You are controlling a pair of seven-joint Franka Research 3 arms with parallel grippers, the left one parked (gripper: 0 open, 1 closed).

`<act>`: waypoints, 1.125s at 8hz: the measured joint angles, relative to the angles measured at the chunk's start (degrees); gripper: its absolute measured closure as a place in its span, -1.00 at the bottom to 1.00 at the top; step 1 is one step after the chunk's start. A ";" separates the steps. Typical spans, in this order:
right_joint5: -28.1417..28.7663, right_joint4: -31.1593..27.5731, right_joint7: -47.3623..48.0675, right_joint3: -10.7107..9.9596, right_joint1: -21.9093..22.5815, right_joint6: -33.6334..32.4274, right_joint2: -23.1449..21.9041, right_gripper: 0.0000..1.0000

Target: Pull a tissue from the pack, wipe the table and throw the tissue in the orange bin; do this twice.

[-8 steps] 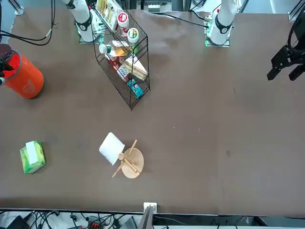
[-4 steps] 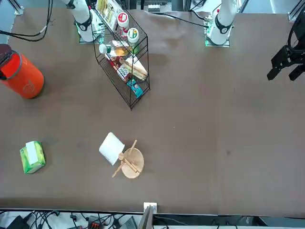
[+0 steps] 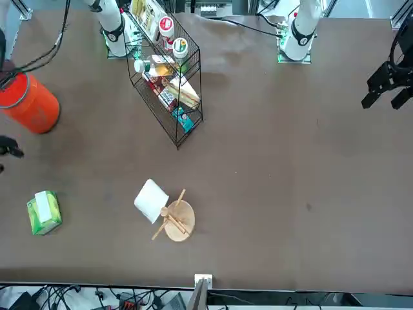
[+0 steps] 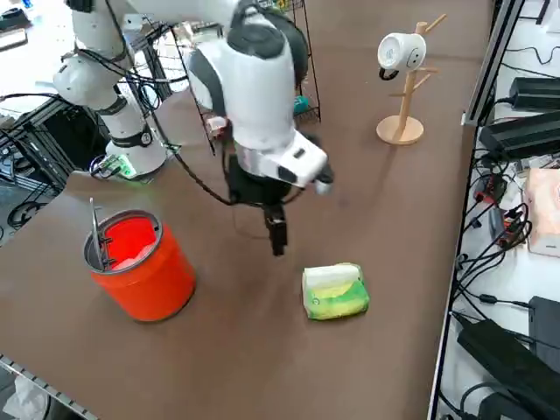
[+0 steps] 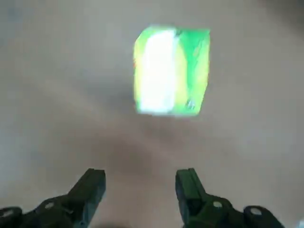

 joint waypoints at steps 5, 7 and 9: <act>2.54 2.08 5.40 5.17 -0.09 18.77 10.18 -0.72; 2.55 2.11 6.20 5.63 -0.12 20.81 11.95 -0.67; 2.55 2.11 6.25 5.62 -0.30 21.04 12.90 -0.48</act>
